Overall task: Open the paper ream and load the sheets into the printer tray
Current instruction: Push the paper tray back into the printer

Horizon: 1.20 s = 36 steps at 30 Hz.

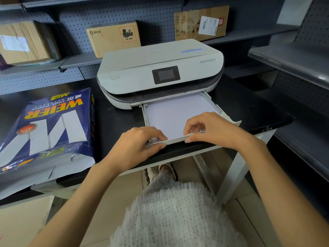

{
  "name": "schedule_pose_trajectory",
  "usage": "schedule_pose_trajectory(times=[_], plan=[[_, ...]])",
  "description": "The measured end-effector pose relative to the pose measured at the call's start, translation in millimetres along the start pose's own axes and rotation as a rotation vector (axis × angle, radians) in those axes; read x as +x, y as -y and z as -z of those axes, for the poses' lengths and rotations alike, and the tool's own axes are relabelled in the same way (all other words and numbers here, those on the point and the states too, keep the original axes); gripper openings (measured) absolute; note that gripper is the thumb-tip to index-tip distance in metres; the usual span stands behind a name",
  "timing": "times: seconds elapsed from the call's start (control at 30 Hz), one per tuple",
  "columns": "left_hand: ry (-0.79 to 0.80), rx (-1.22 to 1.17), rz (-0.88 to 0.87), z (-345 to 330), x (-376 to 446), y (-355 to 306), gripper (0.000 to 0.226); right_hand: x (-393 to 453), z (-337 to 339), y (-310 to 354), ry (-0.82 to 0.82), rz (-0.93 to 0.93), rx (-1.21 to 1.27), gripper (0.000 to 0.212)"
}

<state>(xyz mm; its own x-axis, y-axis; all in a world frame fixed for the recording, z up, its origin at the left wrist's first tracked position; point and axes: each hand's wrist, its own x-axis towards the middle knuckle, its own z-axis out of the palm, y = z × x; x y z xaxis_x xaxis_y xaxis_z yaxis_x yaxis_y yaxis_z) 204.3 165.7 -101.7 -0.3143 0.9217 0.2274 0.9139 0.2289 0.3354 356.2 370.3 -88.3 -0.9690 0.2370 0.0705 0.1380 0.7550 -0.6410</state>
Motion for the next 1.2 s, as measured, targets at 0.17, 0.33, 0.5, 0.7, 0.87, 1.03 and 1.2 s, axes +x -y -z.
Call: schedule_pose_trajectory(times=[0.17,0.33,0.5,0.7,0.87,1.03,1.2], plan=[[-0.053,0.009,0.043,-3,2,-2,0.017,5,-6,-3,-0.072,-0.004,-0.032,0.007],[-0.102,0.000,0.069,-6,5,-2,0.014,12,-11,-6,-0.142,0.003,-0.087,0.005],[-0.139,0.011,0.101,-9,11,2,0.012,22,-11,-7,-0.169,-0.010,-0.118,0.005],[-0.194,0.033,0.130,-14,19,4,0.010,34,-15,-11,-0.214,0.007,-0.146,0.002],[-0.227,0.085,0.178,-16,28,3,0.009,47,-20,-15,-0.273,0.022,-0.161,0.004],[-0.226,0.125,0.187,-15,39,6,0.010,58,-19,-16,-0.285,0.034,-0.198,0.004],[-0.238,0.156,0.210,-15,48,11,0.014,68,-18,-14,-0.289,0.014,-0.239,0.005]])
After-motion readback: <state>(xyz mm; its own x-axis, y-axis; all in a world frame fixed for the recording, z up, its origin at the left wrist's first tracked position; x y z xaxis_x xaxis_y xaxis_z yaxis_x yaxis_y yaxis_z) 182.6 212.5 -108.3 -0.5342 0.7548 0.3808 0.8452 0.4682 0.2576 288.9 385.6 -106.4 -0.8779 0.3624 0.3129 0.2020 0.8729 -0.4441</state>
